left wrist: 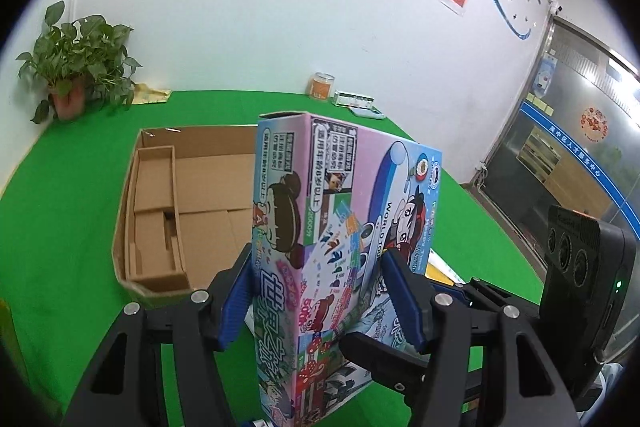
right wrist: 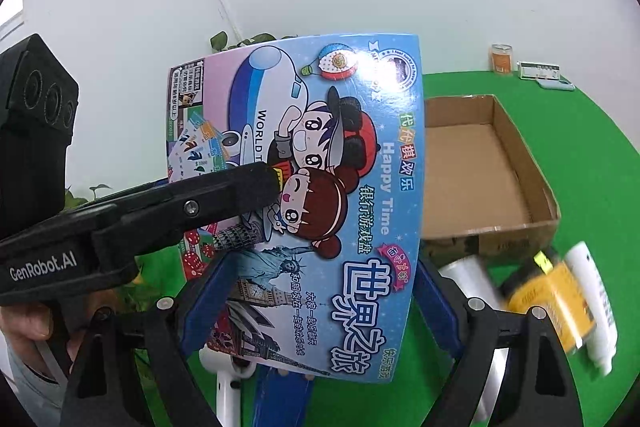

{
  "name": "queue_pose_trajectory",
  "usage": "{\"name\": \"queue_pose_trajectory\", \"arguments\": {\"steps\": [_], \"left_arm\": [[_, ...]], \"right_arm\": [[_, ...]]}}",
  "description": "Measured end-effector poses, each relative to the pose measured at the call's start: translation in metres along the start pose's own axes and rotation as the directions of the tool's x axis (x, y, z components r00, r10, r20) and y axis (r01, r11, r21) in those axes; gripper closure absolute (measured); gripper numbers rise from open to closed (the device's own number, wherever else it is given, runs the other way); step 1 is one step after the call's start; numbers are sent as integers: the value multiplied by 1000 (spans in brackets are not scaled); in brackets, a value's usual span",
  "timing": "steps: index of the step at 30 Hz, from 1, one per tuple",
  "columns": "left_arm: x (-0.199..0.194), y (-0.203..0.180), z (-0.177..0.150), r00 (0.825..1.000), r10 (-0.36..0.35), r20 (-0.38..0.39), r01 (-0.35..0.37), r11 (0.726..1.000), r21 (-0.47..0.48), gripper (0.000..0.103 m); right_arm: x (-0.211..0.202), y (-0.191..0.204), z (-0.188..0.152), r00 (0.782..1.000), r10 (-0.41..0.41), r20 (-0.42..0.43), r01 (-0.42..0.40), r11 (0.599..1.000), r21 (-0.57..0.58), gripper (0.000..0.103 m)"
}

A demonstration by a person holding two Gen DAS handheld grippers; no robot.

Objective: Organize rigid objects
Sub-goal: 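Lift the game box and carry it over the cardboard box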

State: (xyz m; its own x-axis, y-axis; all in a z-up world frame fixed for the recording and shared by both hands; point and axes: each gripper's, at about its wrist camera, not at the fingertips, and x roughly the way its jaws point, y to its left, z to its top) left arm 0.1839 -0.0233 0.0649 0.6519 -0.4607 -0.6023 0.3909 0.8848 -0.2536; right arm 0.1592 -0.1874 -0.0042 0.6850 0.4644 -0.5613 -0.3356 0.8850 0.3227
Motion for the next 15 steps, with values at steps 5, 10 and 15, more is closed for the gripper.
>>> {"name": "queue_pose_trajectory", "arguments": {"steps": [5, 10, 15], "left_arm": [[19, 23, 31, 1000, 15, -13, -16, 999, -32, 42], [40, 45, 59, 999, 25, -32, -27, 997, -71, 42], [70, 71, 70, 996, 23, -82, -33, 993, -113, 42]], "right_arm": [[30, -3, 37, 999, -2, -43, 1, 1000, -8, 19], [65, -15, 67, 995, 6, -98, -8, 1000, -17, 19], [103, -20, 83, 983, 12, -183, -15, 1000, -11, 19]]}}
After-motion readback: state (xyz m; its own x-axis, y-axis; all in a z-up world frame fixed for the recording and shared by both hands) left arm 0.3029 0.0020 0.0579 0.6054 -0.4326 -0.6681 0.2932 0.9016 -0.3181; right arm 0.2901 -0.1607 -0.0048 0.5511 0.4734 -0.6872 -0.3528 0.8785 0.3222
